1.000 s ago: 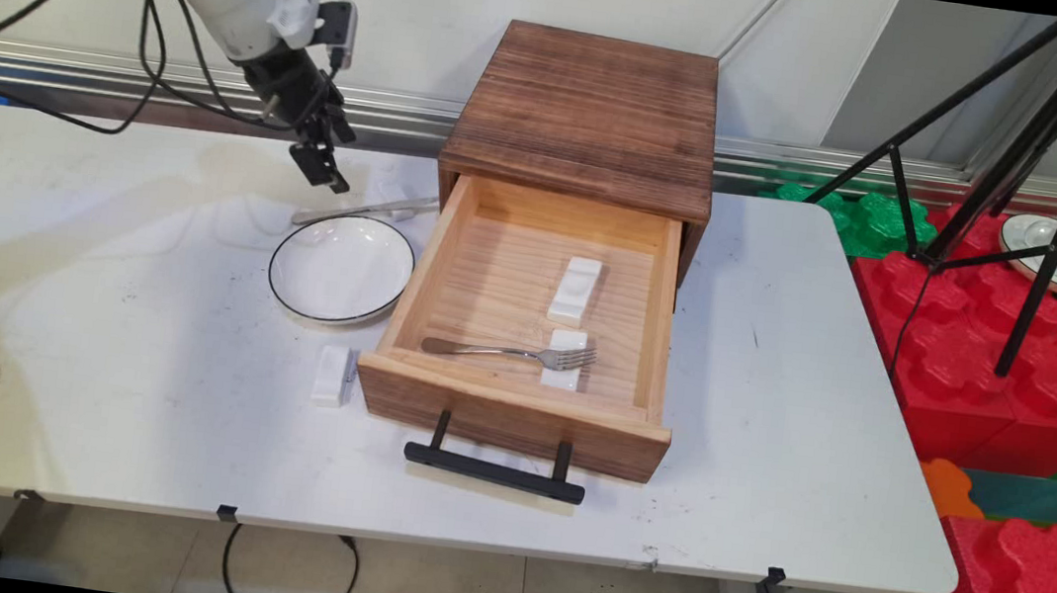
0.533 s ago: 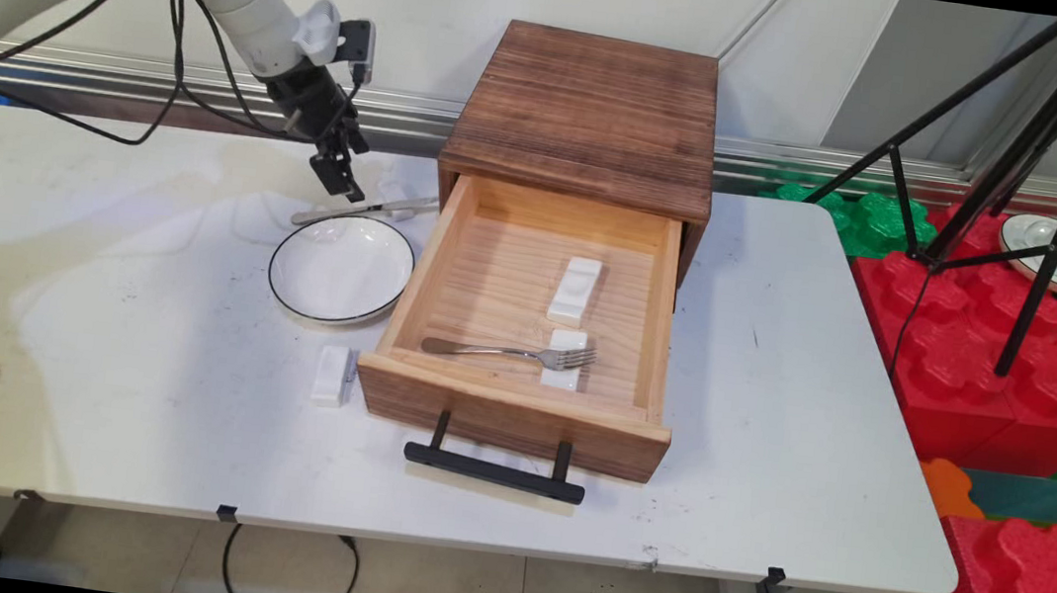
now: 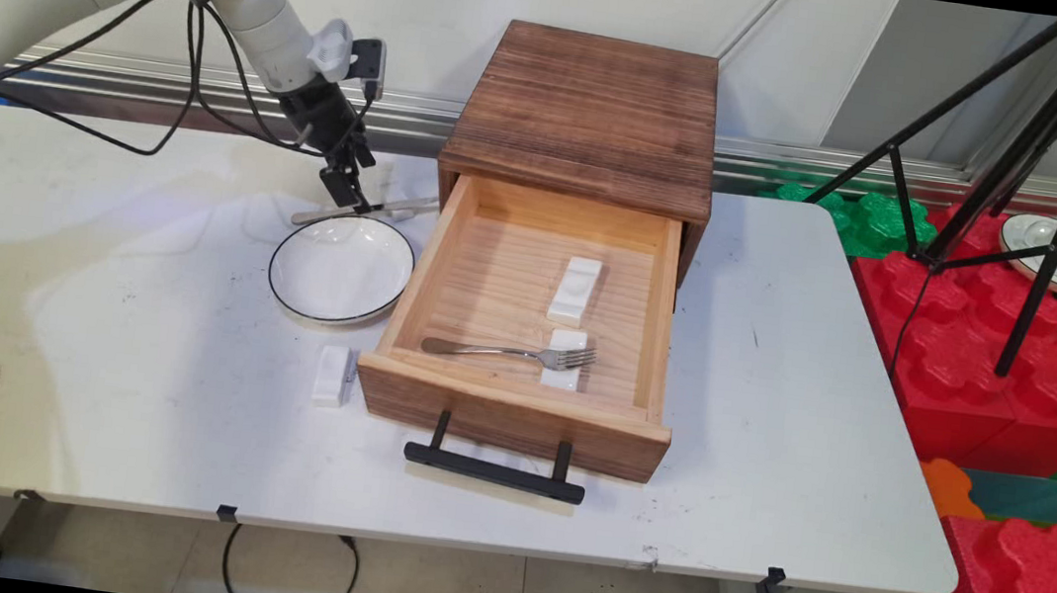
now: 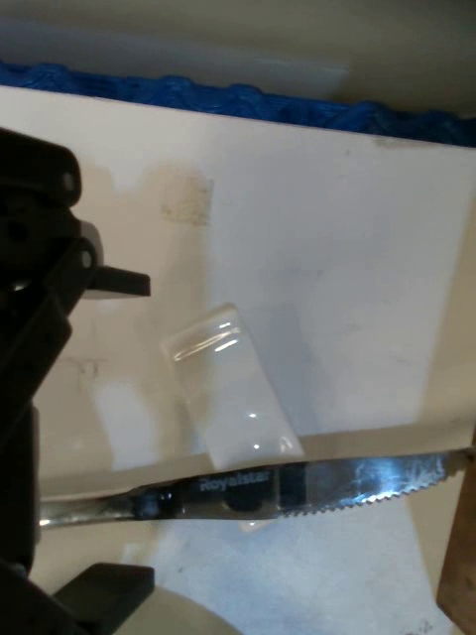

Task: Pick up the knife from the left of the white plate

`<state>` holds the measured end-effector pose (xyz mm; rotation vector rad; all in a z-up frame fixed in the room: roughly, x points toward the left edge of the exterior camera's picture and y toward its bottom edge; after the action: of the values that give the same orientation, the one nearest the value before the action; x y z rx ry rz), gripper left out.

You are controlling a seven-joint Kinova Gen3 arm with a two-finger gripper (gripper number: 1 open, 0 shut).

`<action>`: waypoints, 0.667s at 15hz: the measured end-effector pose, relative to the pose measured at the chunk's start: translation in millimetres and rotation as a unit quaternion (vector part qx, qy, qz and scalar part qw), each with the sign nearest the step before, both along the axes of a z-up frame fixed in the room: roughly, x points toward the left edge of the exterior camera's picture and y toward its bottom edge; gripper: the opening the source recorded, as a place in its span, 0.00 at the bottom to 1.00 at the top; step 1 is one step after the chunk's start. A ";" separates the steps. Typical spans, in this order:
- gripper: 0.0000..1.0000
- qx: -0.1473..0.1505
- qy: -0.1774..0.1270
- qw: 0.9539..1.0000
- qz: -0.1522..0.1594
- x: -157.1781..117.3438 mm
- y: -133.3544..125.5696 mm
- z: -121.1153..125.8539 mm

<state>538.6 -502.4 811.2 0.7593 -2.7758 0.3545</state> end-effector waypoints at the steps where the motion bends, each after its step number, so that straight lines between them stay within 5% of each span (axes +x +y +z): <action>1: 1.00 0.001 0.000 1.000 0.000 -0.7 -0.9 -1.9; 6: 1.00 0.005 0.000 1.000 0.000 -3.2 -3.4 -8.6; 7: 0.00 0.005 0.001 1.000 0.001 -3.2 -3.2 -9.1; 10: 0.00 0.007 0.002 1.000 0.001 -4.5 -3.2 -10.6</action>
<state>534.1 -505.7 800.6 0.7653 -2.7761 0.3347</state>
